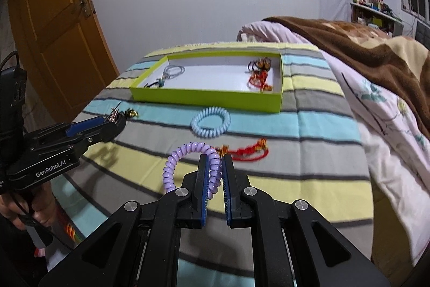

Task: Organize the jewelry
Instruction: 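Lift the rose-gold clip with left tool while right tool lifts lavender coil, then lower rose-gold clip into green box with left tool while right tool drops lavender coil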

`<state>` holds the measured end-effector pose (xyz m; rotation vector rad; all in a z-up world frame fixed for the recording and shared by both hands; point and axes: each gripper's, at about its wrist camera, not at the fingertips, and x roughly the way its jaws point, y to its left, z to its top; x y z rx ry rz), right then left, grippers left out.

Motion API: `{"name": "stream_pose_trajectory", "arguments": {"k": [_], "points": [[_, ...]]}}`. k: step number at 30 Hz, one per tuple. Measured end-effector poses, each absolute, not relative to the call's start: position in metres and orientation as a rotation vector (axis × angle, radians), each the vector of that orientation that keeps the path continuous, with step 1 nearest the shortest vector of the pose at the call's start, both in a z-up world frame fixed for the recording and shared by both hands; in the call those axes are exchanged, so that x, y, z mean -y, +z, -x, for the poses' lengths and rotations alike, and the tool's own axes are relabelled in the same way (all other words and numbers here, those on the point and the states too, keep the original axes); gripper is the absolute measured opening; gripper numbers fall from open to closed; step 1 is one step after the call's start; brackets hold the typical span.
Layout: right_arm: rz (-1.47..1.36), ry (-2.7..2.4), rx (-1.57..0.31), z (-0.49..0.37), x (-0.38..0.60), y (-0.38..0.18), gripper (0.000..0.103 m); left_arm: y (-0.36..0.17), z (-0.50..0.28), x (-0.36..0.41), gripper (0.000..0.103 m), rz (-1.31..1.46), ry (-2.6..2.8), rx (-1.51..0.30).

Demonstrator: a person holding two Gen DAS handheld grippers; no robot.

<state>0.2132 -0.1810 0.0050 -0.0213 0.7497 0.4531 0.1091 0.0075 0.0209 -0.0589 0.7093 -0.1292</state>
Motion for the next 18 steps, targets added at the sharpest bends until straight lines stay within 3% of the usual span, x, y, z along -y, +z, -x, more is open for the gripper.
{"name": "stream_pose_trajectory", "arguments": {"k": [18], "points": [[0.054,0.427,-0.689,-0.292,0.174,0.027,0.01,0.034,-0.172,-0.006,0.036,0.021,-0.134,-0.682]]}}
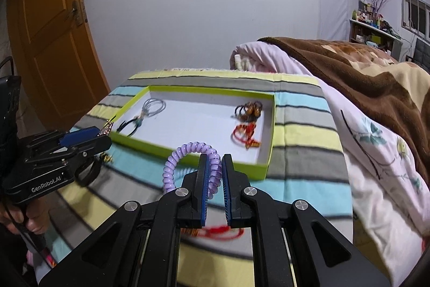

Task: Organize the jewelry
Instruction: 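Lower rose-gold clip into green box with left tool while right tool drops lavender coil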

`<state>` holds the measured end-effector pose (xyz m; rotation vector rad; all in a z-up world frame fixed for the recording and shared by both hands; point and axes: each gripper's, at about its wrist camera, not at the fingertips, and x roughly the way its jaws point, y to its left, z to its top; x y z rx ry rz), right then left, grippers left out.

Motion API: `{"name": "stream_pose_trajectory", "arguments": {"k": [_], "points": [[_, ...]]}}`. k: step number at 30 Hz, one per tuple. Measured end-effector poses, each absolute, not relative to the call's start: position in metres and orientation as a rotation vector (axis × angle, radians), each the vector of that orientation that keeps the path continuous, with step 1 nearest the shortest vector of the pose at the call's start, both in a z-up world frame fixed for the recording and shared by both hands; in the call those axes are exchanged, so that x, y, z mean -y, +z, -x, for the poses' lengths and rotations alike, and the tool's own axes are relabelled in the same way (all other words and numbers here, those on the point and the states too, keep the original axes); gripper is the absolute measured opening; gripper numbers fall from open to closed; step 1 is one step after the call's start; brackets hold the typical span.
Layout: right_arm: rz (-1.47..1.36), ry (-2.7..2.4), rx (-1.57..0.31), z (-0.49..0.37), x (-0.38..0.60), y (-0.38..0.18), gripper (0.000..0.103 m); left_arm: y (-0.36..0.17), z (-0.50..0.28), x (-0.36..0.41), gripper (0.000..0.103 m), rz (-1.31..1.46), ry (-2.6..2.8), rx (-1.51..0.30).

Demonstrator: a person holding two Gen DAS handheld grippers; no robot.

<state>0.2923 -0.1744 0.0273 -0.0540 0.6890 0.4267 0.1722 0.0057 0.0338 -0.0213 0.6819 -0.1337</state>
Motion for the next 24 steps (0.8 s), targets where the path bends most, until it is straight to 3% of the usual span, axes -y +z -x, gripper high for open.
{"name": "stream_pose_trajectory", "arguments": {"k": [24], "points": [[0.14,0.374,-0.821,-0.373,0.163,-0.022,0.01,-0.009,-0.258,-0.007,0.036,0.009,-0.095,-0.804]]}}
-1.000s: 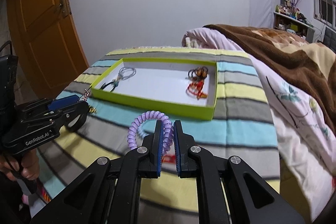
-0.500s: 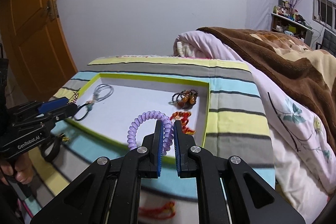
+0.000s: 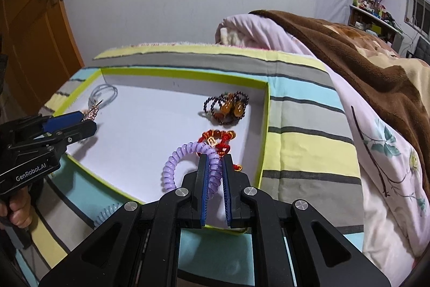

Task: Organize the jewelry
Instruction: 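Lower rose-gold clip into green box with left tool while right tool drops lavender coil, then withdraw both open tools from the green box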

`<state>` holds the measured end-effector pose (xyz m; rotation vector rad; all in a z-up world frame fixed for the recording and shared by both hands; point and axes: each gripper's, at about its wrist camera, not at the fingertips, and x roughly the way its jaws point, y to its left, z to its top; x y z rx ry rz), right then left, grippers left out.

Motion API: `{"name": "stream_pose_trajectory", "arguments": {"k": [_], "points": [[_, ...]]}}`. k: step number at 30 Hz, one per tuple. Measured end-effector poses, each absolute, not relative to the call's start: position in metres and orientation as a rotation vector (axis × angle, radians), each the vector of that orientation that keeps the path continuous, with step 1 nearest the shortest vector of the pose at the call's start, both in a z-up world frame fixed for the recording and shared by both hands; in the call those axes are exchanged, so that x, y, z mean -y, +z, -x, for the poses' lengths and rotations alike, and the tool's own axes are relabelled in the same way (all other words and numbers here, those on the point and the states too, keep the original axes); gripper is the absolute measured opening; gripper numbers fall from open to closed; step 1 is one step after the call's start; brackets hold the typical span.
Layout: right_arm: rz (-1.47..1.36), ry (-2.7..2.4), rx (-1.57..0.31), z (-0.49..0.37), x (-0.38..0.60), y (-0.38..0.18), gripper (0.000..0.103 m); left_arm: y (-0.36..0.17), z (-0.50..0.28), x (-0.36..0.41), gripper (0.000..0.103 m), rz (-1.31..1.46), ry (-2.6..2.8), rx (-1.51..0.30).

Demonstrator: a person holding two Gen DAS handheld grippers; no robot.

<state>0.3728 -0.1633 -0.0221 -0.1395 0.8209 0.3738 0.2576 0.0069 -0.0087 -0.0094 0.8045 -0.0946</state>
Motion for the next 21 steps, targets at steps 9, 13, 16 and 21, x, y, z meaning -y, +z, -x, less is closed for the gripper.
{"name": "stream_pose_trajectory", "arguments": {"k": [9,13,16,21], "points": [[0.157,0.383,-0.84,-0.372,0.16,-0.022,0.016,-0.013,-0.26,-0.008,0.037,0.032,-0.115,-0.836],[0.15,0.386,-0.832,-0.367,0.161,-0.02,0.025,-0.012,-0.26,-0.009,0.037,0.042,-0.122,-0.844],[0.14,0.39,-0.822,-0.36,0.163,-0.015,0.025,-0.011,-0.259,-0.009,0.037,0.046,-0.13,-0.846],[0.122,0.4,-0.792,-0.342,0.166,-0.004,0.025,-0.005,-0.248,-0.009,0.037,0.05,-0.147,-0.828]]}}
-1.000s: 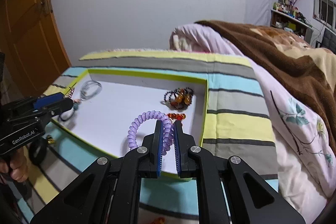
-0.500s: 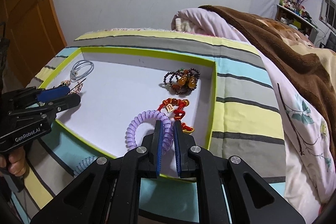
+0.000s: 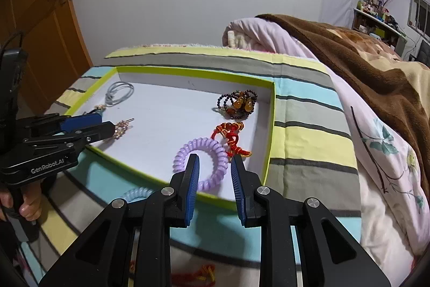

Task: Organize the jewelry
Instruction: 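Withdraw both open tools from the green box, then grasp black band with left tool while right tool grasps red beaded tassel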

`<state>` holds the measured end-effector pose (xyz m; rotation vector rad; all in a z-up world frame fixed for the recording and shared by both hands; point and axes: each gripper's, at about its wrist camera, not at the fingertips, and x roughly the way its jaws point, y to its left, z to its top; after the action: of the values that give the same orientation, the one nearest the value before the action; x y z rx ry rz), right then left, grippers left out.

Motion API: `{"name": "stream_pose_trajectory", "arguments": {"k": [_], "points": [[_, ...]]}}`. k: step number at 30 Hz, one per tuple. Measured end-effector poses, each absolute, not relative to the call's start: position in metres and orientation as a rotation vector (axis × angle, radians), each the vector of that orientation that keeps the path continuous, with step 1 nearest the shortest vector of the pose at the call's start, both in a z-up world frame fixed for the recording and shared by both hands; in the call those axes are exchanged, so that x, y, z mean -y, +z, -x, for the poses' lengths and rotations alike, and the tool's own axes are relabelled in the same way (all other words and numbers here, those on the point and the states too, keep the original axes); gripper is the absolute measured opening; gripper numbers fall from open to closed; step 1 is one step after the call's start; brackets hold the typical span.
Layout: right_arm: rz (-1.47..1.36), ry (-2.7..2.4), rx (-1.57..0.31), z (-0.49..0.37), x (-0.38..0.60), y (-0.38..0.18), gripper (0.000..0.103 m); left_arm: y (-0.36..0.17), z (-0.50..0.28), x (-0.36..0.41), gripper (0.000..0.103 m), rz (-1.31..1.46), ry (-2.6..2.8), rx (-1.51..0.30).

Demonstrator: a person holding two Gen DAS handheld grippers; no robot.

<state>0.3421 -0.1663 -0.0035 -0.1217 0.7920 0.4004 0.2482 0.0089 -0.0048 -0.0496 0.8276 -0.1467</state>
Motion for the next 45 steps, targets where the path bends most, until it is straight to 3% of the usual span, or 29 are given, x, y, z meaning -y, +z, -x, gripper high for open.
{"name": "stream_pose_trajectory", "arguments": {"k": [13,28,45], "points": [[0.068,0.426,-0.71,-0.267,0.177,0.024,0.025,0.03,-0.165,-0.02,0.037,0.048,-0.122,-0.686],[0.023,0.457,-0.703,-0.187,0.19,0.025,0.025,0.029,-0.075,-0.034,0.037,0.058,-0.067,-0.648],[0.009,0.462,-0.734,-0.176,0.194,0.014,0.025,0.024,-0.055,-0.045,0.037,0.103,-0.028,-0.648]]}}
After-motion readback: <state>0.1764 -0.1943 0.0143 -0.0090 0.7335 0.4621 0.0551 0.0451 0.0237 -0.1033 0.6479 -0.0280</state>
